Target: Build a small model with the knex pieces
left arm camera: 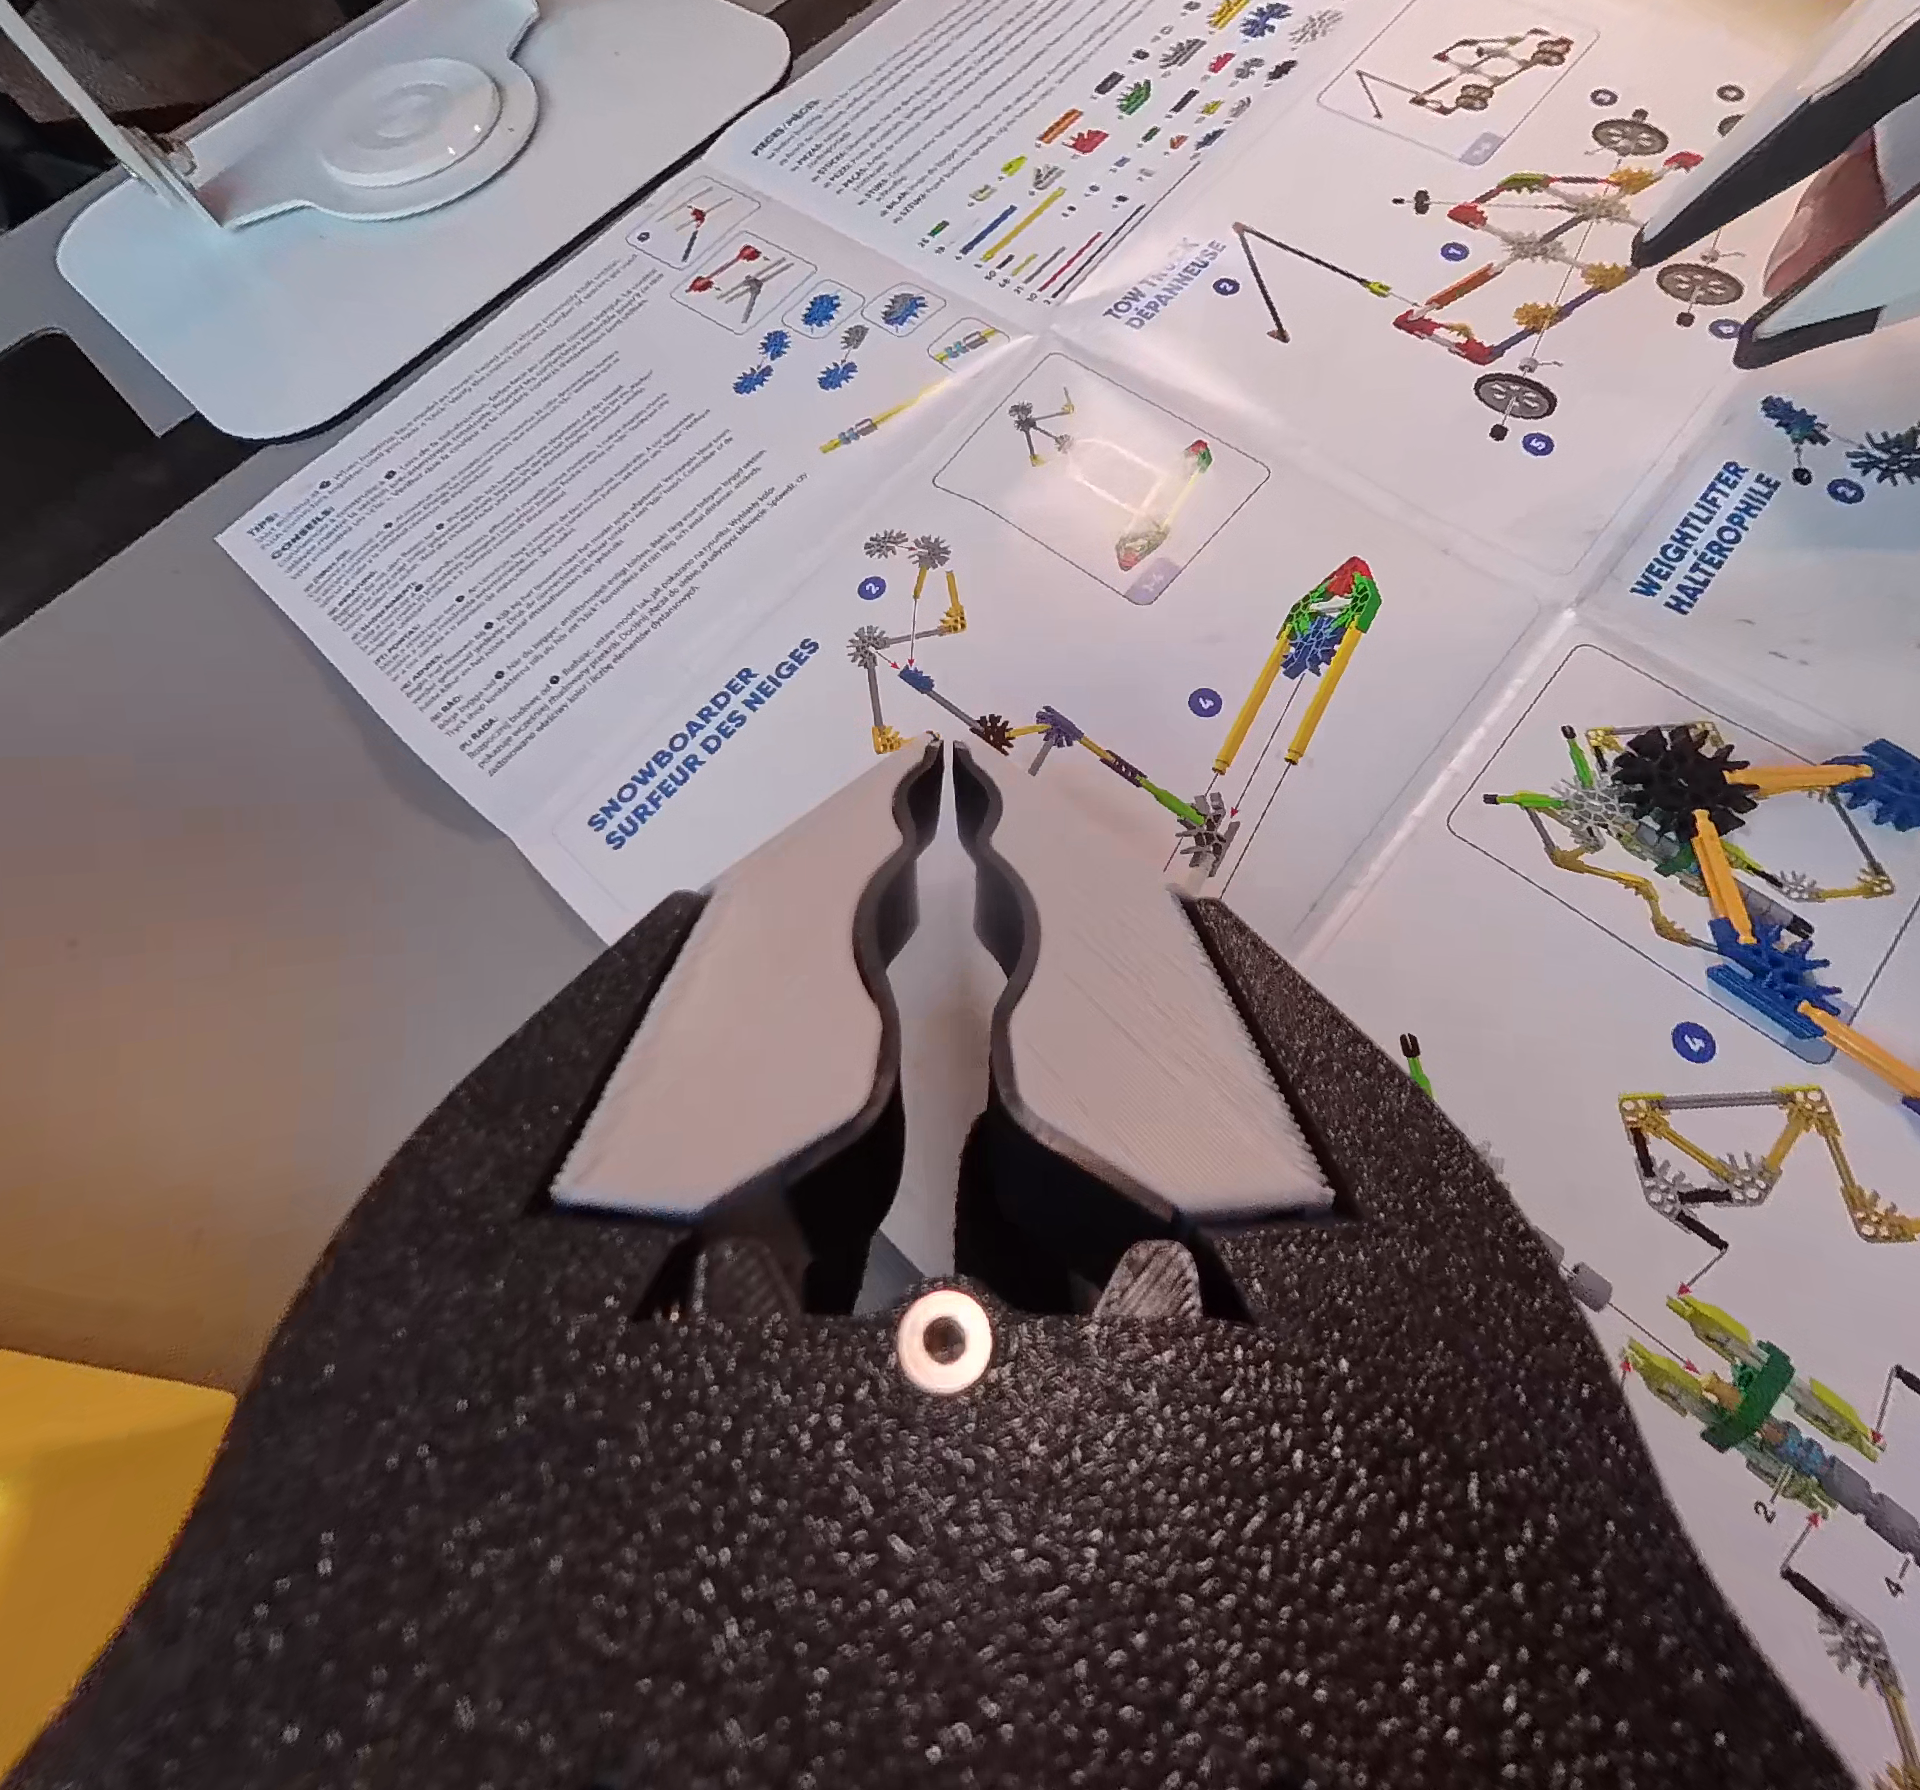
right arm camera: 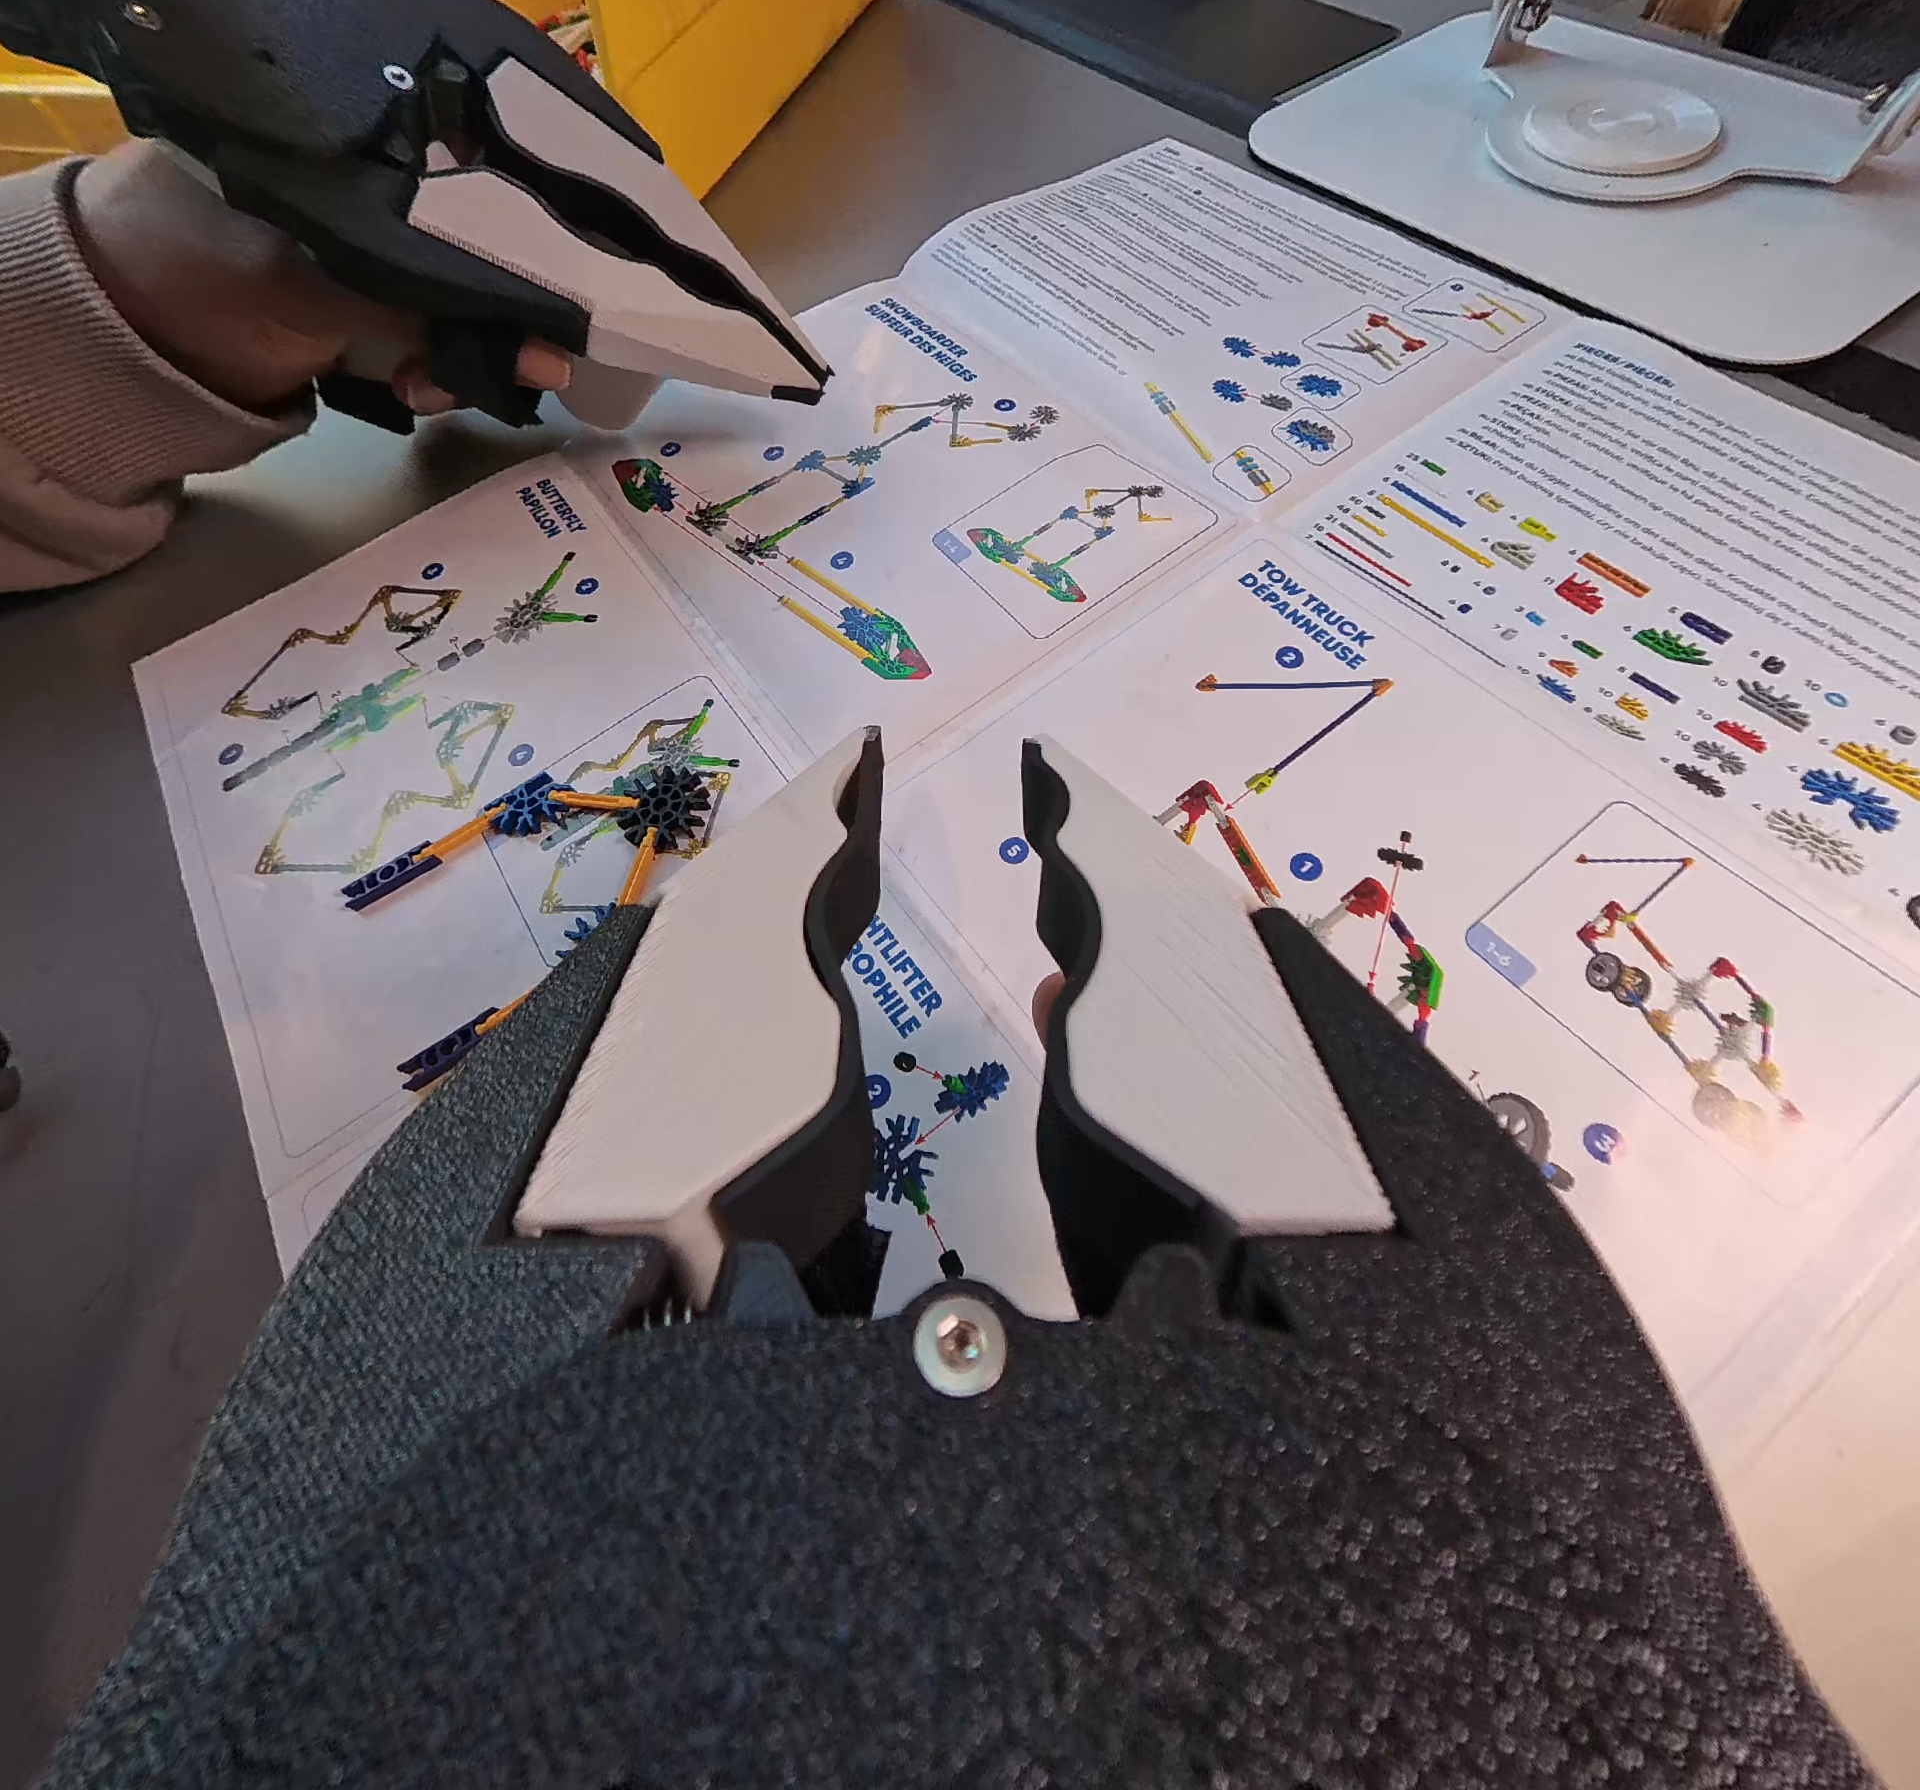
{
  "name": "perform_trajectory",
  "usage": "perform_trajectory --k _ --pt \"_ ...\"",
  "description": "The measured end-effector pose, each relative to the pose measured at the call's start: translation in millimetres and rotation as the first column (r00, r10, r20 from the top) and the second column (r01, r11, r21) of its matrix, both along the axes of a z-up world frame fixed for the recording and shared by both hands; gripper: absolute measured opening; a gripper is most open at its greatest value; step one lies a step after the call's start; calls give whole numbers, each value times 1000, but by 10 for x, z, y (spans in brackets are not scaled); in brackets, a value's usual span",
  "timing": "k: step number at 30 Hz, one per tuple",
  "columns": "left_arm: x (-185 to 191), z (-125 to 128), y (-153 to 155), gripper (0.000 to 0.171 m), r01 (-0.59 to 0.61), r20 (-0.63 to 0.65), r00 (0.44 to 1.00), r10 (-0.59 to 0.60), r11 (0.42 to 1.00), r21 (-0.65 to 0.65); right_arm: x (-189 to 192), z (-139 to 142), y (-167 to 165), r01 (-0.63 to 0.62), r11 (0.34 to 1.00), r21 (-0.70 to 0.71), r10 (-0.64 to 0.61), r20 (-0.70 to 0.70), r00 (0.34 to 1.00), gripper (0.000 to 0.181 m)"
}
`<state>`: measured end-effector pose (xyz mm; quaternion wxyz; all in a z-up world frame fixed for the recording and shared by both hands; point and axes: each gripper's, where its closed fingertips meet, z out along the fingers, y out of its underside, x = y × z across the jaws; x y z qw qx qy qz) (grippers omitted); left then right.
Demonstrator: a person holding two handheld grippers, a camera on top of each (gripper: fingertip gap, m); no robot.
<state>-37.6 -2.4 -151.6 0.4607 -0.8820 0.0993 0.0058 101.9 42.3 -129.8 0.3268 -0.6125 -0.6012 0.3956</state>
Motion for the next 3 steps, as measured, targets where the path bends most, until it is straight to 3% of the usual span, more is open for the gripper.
perform_trajectory --k 3 --pt "3 -45 32 2 10 -1 1000 -10 1000 -17 -1 -3 8 2 1000 -14 -2 2 1000 25"
